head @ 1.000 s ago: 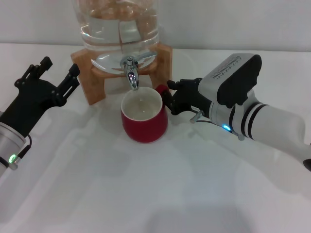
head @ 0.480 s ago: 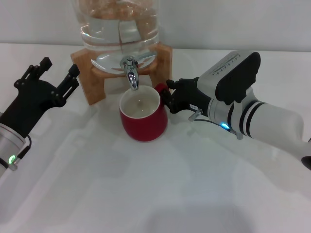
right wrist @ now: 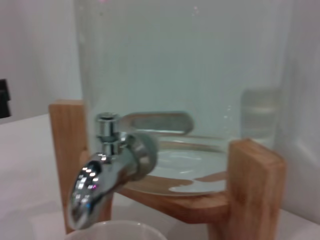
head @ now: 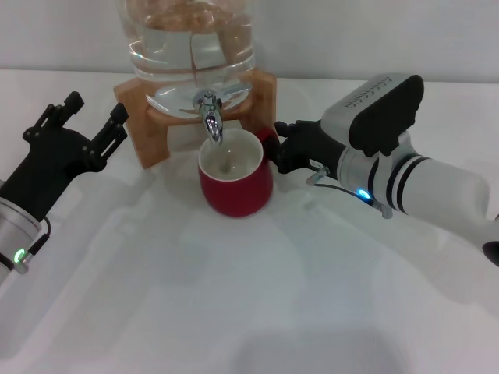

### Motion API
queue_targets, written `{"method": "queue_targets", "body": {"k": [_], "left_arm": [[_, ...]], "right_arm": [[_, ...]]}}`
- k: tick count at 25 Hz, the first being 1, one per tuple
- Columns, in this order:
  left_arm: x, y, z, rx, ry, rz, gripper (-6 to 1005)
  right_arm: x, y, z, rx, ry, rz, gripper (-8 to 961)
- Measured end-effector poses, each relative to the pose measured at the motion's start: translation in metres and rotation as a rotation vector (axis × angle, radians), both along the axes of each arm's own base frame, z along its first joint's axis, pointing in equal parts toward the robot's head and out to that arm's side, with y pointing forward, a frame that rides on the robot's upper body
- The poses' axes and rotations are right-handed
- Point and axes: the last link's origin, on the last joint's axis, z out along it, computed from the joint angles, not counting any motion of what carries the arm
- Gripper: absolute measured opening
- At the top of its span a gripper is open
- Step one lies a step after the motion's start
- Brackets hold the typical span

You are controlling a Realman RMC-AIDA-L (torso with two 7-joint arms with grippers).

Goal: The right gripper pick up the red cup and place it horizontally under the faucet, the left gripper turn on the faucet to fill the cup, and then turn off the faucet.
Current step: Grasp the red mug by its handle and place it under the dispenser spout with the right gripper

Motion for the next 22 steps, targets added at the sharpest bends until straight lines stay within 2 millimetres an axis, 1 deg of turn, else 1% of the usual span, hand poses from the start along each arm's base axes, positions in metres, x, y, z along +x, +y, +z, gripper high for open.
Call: {"method": "queue_targets", "body": {"k": [16, 22], "left_arm": [[0.0016, 0.0026, -0.0003, -0.001, 0.002, -0.002, 756], [0.0015, 0.0028, -0.0004, -0.002, 0.003, -0.001, 756]], "right_arm": [[0.0019, -0.0014, -0.0002, -0.001, -0.001, 0.002, 281], [-0.0025, -0.0029, -0.0026, -0.011, -0.005, 0.017, 282]]}}
